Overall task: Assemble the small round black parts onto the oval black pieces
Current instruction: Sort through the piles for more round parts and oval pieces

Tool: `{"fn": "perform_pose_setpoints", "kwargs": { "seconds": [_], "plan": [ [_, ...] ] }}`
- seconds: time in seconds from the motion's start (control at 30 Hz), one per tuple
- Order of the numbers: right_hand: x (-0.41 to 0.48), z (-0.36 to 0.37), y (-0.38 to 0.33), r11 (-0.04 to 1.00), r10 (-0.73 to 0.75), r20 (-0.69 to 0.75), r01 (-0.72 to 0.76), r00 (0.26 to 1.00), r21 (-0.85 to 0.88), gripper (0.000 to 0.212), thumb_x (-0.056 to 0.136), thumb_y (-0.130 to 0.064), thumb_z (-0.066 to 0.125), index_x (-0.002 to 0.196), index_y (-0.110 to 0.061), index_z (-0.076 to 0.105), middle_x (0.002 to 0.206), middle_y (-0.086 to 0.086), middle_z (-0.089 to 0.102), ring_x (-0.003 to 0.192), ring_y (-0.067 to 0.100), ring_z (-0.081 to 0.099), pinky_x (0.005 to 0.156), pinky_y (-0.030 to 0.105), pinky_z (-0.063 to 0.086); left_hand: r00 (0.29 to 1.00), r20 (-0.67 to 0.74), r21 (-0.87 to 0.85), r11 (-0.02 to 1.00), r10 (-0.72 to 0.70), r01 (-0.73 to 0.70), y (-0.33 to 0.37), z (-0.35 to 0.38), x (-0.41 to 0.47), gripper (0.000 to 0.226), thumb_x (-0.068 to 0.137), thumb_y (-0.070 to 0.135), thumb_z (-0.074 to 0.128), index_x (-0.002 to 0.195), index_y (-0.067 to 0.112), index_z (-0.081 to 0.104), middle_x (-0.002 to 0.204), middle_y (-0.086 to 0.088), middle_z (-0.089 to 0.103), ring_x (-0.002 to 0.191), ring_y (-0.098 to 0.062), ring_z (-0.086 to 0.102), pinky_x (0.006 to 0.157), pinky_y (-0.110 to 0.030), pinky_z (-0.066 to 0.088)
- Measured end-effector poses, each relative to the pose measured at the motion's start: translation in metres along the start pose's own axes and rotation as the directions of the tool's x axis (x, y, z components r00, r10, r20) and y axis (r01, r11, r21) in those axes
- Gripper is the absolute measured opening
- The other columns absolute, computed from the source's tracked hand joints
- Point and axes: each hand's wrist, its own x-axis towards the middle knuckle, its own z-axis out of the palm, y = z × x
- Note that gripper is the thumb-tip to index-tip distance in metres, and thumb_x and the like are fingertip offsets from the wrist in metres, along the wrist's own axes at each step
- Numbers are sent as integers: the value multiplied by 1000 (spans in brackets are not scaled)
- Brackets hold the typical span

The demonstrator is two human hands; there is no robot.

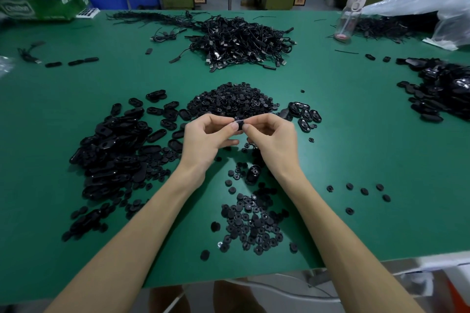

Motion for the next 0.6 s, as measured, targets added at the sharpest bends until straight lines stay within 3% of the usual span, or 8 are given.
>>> {"fn": "perform_pose_setpoints", "kwargs": {
  "seconds": [0.47, 0.6],
  "plan": [
    [-4, 0, -7, 978, -112, -46, 102, 993, -179, 5, 91, -11, 75, 91, -16, 78, 89, -4, 72, 81, 10, 66, 75, 24, 53, 998, 50, -32, 999, -25, 27, -3, 1, -1, 23, 89, 4, 78, 107, -6, 68, 95, -16, 79, 93, -29, 78, 83, -31, 63],
    [-5, 0, -10, 968, -159, -35, 148, 987, -201, 7, 89, -9, 77, 92, -14, 80, 93, -2, 69, 83, 9, 64, 77, 15, 48, 998, 37, -85, 995, -53, 56, -6, 2, -3, 18, 89, 0, 77, 104, -3, 67, 95, -16, 78, 93, -31, 78, 82, -31, 62]
  ]
}}
